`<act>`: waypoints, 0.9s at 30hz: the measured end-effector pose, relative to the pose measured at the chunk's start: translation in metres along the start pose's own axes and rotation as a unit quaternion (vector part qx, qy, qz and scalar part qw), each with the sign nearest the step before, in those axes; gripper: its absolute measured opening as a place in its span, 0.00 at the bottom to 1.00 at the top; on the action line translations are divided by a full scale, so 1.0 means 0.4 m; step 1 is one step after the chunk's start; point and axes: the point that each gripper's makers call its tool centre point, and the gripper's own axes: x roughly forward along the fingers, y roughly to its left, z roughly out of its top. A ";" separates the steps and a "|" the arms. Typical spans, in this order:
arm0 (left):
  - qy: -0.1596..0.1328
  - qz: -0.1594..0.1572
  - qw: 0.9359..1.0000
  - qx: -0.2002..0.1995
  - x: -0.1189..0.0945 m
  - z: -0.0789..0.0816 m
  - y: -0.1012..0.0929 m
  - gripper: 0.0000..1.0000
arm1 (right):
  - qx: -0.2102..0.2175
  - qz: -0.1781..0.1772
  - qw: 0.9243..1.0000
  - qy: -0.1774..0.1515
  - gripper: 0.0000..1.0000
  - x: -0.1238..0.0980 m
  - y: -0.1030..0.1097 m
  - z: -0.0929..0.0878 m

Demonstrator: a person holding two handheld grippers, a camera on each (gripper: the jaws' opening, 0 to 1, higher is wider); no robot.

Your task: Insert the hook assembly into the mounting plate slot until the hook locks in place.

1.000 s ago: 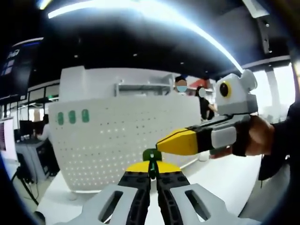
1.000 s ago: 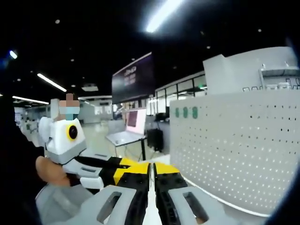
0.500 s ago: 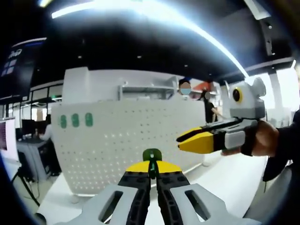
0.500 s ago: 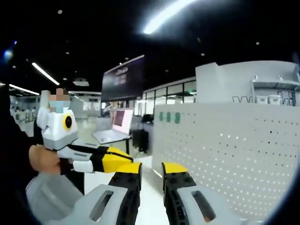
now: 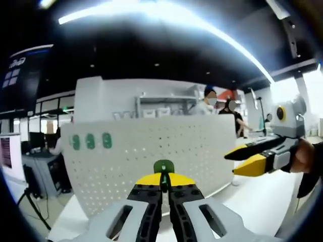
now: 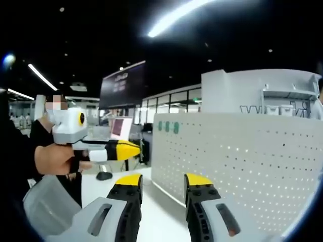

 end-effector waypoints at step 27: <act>-0.024 0.045 0.999 0.014 0.209 0.076 0.141 0.03 | 0.005 -0.045 0.999 0.021 0.54 -0.051 -0.058 -0.031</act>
